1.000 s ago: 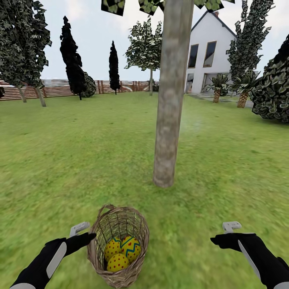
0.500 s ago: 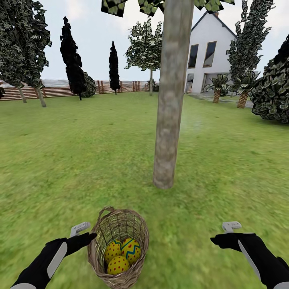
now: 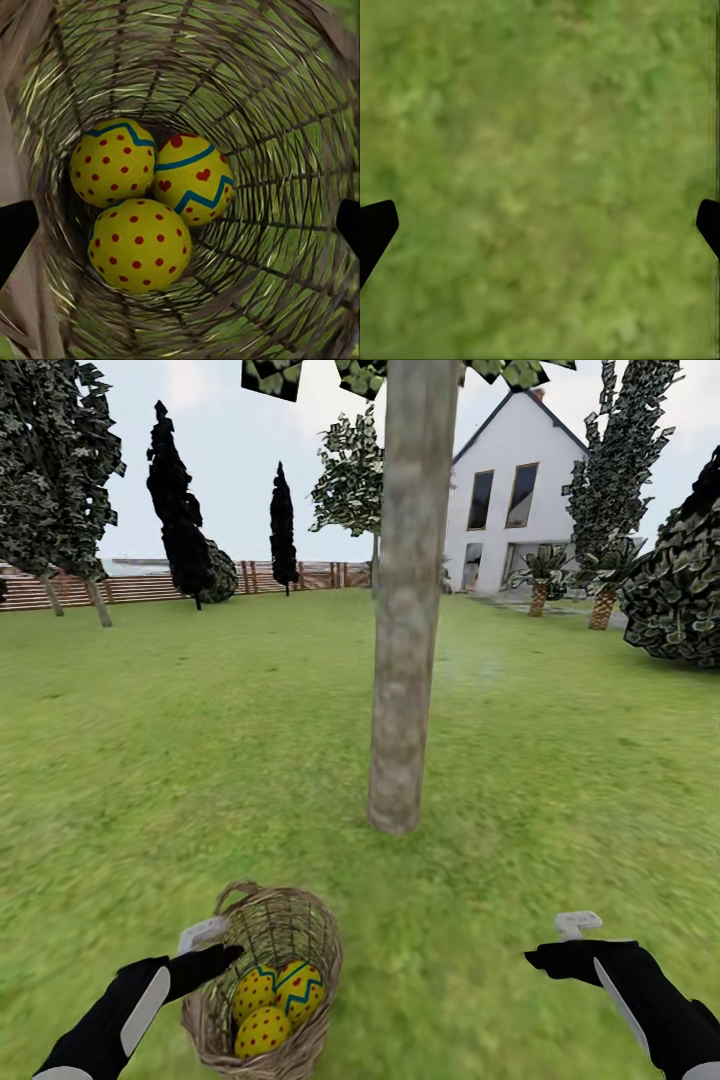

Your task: Take the three Easter eggs out of the wicker basket on the lawn in the garden, then place them on the lawn next to a single tree (choose any tree) so that all three eggs are next to the same tree and none are left in the basket.

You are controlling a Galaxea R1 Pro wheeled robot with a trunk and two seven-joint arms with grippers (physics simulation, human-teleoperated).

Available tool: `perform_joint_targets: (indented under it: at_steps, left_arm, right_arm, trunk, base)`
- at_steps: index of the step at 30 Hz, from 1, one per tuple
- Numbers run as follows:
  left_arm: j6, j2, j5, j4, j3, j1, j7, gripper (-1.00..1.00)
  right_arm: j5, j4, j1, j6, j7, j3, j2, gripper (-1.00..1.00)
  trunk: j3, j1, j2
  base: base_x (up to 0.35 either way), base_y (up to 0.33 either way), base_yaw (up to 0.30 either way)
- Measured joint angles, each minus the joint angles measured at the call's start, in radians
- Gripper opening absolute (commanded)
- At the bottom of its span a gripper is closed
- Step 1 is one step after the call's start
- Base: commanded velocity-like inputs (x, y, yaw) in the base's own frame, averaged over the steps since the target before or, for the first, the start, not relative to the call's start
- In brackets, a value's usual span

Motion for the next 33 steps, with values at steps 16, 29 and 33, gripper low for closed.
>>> perform_joint_targets:
  at_steps: [16,29,33]
  left_arm:
    - [0.002,0.0,0.003,0.001,0.001,0.0,0.0,1.0]
    - [0.005,-0.001,0.003,0.001,0.001,0.0,-0.001,1.0]
    - [0.005,-0.001,0.003,0.001,0.001,0.0,-0.001,1.0]
  right_arm:
    - [0.001,0.001,0.001,-0.001,0.0,0.002,0.001,1.0]
    - [0.0,0.001,0.0,-0.001,0.0,0.001,0.0,1.0]
    - [0.0,0.001,0.0,-0.001,0.0,0.001,0.0,1.0]
  trunk:
    - [0.0,0.0,0.0]
    - [0.0,0.0,0.0]
    - [0.0,0.0,0.0]
  base:
    - [0.032,-0.094,0.0]
    - [0.0,0.0,0.0]
    - [0.0,0.0,0.0]
